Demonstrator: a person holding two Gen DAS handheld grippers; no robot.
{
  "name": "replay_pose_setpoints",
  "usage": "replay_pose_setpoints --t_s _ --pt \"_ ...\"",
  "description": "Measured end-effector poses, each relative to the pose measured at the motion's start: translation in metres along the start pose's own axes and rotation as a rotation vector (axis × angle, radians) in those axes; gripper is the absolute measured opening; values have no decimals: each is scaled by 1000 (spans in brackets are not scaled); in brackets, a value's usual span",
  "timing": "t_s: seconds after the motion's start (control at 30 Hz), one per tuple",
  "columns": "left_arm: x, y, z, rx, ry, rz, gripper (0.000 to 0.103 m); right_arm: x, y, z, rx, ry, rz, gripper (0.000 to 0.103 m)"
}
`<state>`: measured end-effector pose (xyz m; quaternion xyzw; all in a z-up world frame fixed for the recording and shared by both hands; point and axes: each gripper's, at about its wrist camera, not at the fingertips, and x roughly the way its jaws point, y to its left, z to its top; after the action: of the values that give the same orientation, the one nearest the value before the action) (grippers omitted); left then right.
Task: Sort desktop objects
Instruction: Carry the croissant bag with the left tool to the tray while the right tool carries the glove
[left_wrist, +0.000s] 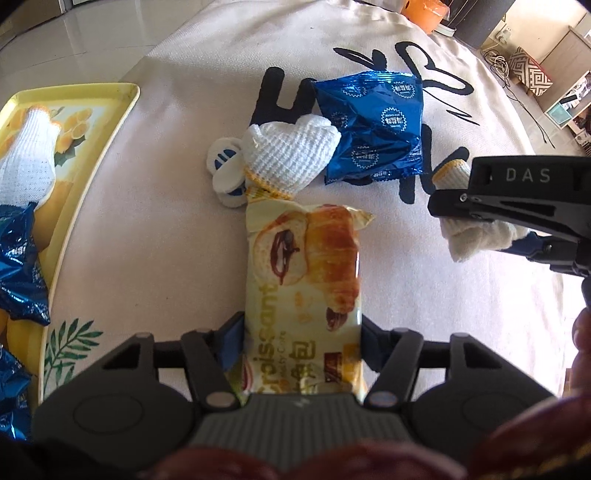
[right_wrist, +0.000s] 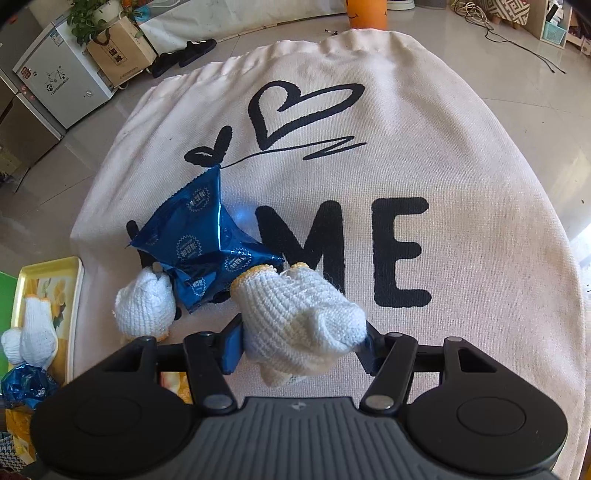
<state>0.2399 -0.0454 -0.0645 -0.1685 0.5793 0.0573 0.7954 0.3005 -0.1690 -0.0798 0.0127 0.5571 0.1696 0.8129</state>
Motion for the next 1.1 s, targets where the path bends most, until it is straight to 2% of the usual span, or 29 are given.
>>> replay_pose_setpoints --t_s 0.23,0.4,0.57,0.8,1.1 --pt "-6 12 6 -47 -1 -34 58 -3 6 0 -9 5 44 61" --pt "-33 26 1 -74 -31 -45 58 -6 12 0 -2 15 113 61" --pt "-40 43 18 -110 -92 -29 58 -14 29 -1 -38 -6 153 61" --pt "-53 90 39 -244 -149 2 58 -10 58 -5 -99 -1 231 61" --pt "-75 159 58 -410 -212 35 58 -7 116 -15 -210 -4 371 61"
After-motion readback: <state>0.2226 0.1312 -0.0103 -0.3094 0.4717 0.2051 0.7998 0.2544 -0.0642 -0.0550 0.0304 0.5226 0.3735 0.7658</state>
